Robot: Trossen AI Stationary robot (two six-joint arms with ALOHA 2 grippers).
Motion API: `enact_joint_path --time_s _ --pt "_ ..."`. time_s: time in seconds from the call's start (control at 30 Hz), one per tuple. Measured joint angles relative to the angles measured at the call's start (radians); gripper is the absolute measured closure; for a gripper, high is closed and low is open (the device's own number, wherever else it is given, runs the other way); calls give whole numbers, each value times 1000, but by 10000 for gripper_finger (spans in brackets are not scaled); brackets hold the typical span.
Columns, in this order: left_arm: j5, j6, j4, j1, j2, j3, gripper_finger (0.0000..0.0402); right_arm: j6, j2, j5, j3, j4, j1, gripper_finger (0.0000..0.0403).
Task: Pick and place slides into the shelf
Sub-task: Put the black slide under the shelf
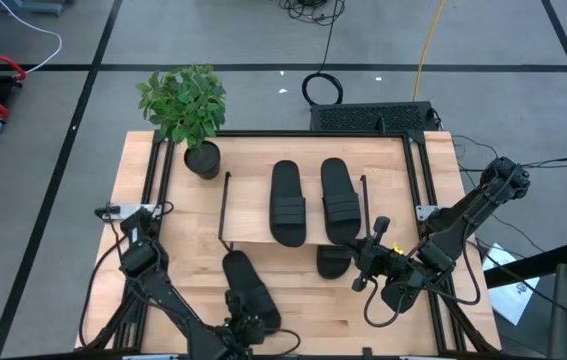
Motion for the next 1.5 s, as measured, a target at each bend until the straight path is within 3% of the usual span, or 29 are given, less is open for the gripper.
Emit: enact_joint_path --time_s 0.27,0.4,0.57,0.67,0.77,0.97,1.5 --pt "5 -123 -99 19 9 1 156 0 0 0 0 8 0 403" --pt "53 -91 -125 25 17 6 156 -2 0 0 0 8 0 403" --pt "122 93 -190 11 17 135 156 -2 0 0 0 8 0 403" --pt "48 78 -267 -5 15 275 156 -2 0 0 0 11 0 403" --pt "-3 85 -267 -5 -5 337 156 -2 0 0 0 12 0 403" --pt "-15 68 -269 -1 -65 327 156 -4 0 -28 0 14 0 403" --pt "-1 112 -268 -12 -64 326 156 -14 0 -53 0 15 0 403"
